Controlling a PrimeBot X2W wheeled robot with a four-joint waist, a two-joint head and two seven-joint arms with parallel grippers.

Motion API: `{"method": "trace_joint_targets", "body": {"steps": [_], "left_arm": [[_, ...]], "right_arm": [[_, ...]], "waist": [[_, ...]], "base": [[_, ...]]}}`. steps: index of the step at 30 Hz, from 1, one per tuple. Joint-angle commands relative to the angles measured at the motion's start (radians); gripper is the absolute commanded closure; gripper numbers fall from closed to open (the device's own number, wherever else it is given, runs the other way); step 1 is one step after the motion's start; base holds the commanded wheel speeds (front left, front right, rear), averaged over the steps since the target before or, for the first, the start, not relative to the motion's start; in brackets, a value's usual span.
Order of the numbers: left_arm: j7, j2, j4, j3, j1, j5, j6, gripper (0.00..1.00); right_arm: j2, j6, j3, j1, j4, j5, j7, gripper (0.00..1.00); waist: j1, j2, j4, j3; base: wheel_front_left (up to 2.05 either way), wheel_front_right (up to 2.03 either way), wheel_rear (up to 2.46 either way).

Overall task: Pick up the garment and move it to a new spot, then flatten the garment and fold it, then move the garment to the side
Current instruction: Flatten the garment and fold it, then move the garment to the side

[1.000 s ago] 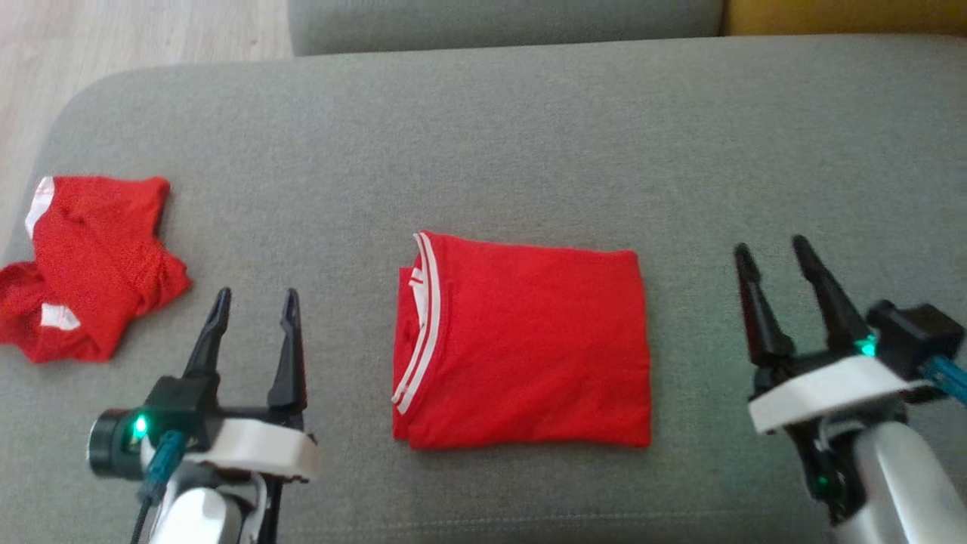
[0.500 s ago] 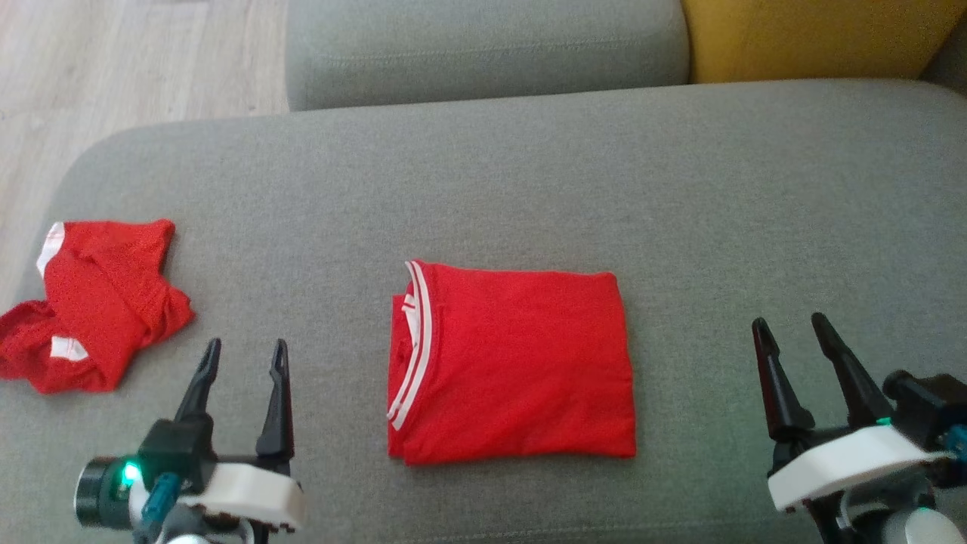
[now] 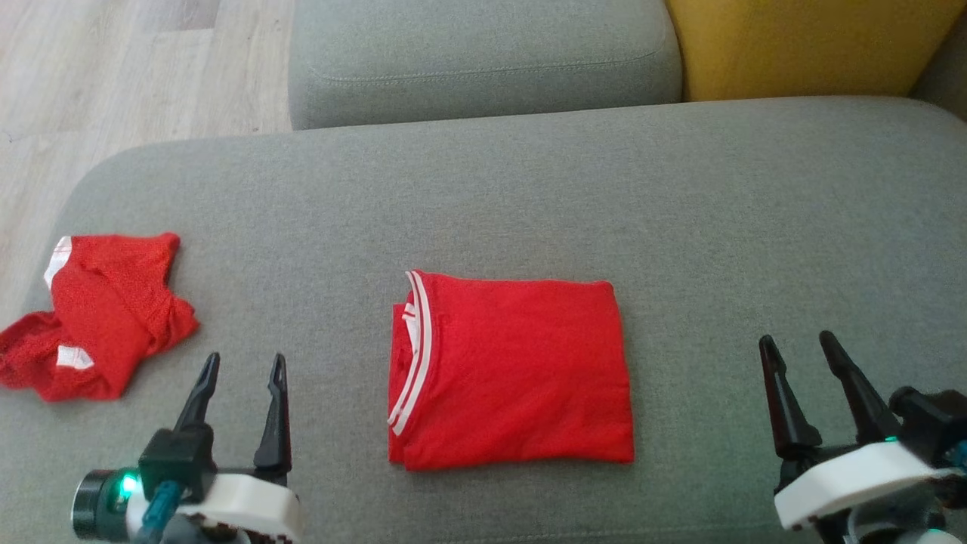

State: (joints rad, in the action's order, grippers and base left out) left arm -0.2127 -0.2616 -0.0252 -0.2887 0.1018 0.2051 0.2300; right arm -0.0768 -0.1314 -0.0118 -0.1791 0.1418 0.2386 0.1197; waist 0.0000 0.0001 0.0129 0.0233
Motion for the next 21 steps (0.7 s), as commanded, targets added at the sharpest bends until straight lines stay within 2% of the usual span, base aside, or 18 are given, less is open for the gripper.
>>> {"method": "trace_joint_targets", "body": {"steps": [1,15,21], "left_arm": [[-0.001,-0.023,0.039,0.032,-0.032,-0.007,0.009,0.0],[-0.008,-0.027,0.048,0.024,-0.041,-0.007,0.019,0.0],[-0.018,-0.019,0.06,0.012,-0.087,-0.016,0.017,0.0]], "right_arm": [[-0.008,0.001,0.016,0.024,0.044,-0.008,-0.001,0.0],[-0.006,0.001,0.013,0.023,0.052,-0.014,0.014,0.0],[-0.019,0.001,0.026,0.044,-0.001,-0.014,0.038,0.0]], "waist": [[0.0,-0.0001,-0.001,-0.001],[0.0,-0.0001,-0.005,-0.01],[0.0,-0.0001,-0.037,-0.055]], "base": [[0.0,0.0,0.0],[0.0,0.0,0.0],[0.0,0.0,0.0]]}}
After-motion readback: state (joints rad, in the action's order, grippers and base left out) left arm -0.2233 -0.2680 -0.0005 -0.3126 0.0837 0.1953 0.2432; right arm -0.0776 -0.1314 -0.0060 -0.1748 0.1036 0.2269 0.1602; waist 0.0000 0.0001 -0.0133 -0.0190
